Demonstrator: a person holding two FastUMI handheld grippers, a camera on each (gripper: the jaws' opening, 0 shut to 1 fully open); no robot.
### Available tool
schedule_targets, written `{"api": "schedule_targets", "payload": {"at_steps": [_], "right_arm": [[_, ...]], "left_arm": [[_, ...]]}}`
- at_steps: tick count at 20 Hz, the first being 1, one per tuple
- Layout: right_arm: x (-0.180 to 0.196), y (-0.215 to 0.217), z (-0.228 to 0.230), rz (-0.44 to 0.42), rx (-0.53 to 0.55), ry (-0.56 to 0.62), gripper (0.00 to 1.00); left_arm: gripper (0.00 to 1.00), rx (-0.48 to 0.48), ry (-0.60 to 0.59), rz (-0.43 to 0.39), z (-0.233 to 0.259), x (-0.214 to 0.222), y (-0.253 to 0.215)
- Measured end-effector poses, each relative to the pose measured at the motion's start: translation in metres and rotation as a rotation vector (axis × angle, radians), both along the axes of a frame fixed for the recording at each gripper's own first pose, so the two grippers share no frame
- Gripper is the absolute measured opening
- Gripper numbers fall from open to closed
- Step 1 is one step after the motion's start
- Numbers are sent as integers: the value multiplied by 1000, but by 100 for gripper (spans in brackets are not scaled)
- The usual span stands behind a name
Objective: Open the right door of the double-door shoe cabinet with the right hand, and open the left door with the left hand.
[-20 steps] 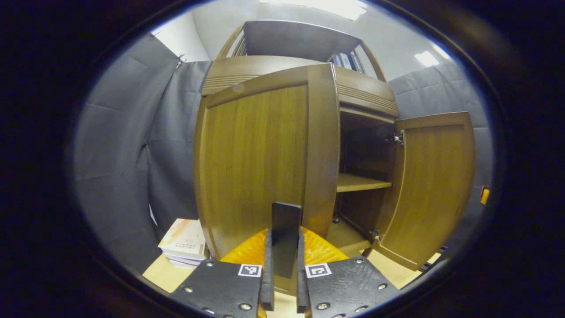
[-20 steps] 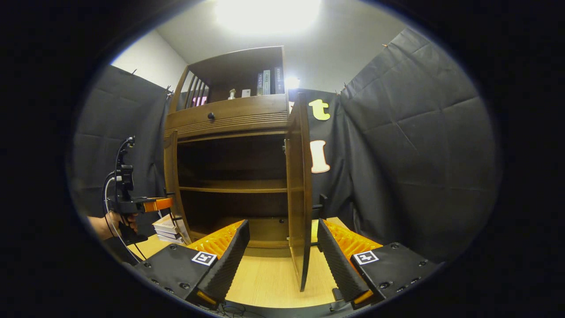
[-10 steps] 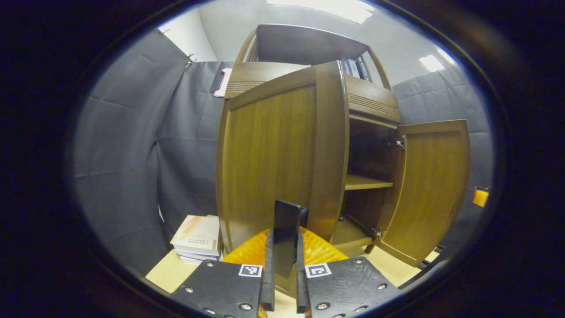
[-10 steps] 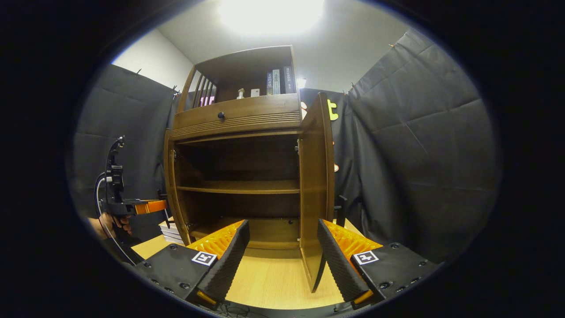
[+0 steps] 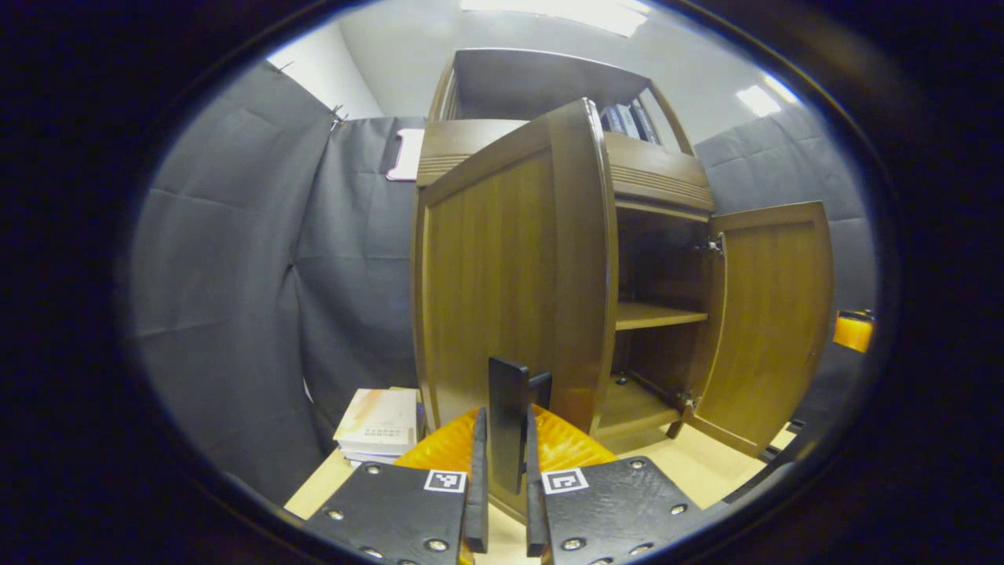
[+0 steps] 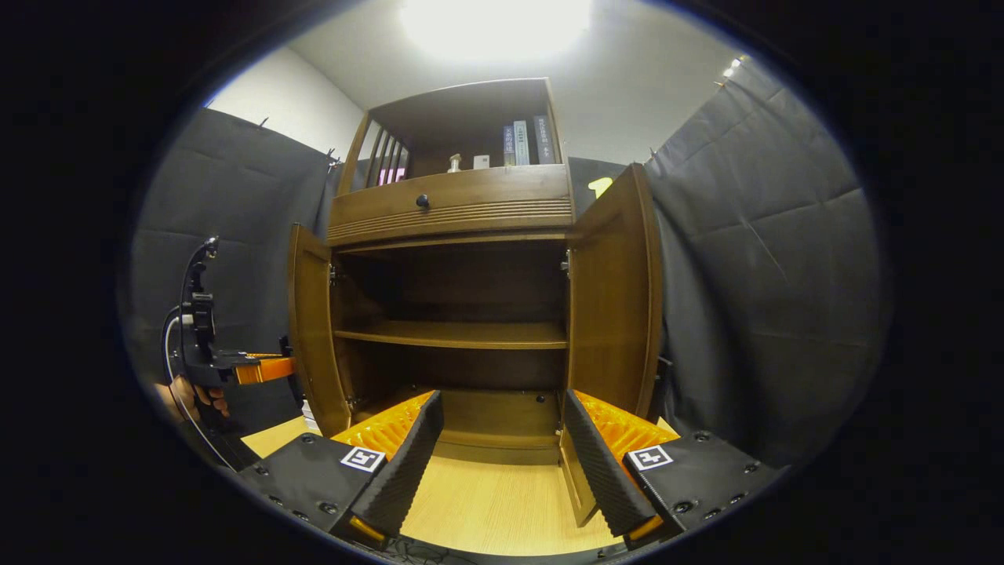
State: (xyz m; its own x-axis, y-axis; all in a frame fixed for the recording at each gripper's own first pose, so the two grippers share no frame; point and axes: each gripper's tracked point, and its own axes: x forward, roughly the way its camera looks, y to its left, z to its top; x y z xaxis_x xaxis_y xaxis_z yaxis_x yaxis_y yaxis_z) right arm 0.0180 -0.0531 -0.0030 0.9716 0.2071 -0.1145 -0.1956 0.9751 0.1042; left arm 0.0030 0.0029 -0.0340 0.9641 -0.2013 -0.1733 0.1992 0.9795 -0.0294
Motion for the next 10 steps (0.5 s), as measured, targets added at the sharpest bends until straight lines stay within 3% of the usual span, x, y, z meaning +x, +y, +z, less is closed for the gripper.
{"api": "schedule_targets", "payload": {"at_steps": [2, 3, 4, 5, 6, 9, 10], "right_arm": [[2, 7, 1, 10, 3, -2, 92], [3, 11, 1, 15, 2, -3, 96], [4, 14, 1, 22, -1, -3, 92], [5, 17, 0, 27, -5, -2, 96], [7, 20, 0, 31, -7, -3, 92], [11, 28, 2, 40, 5, -11, 96], [14, 32, 1, 43, 10, -11, 92]], "left_arm": [[22, -3, -1, 5, 0, 0, 3], [22, -4, 0, 9, 1, 0, 4], [22, -3, -1, 15, 0, -1, 6], [22, 2, -2, 24, 1, 0, 9], [22, 9, -5, 38, 0, 1, 14], [22, 11, -12, 77, 3, 3, 24], [22, 13, -23, 93, 6, 4, 27]]}}
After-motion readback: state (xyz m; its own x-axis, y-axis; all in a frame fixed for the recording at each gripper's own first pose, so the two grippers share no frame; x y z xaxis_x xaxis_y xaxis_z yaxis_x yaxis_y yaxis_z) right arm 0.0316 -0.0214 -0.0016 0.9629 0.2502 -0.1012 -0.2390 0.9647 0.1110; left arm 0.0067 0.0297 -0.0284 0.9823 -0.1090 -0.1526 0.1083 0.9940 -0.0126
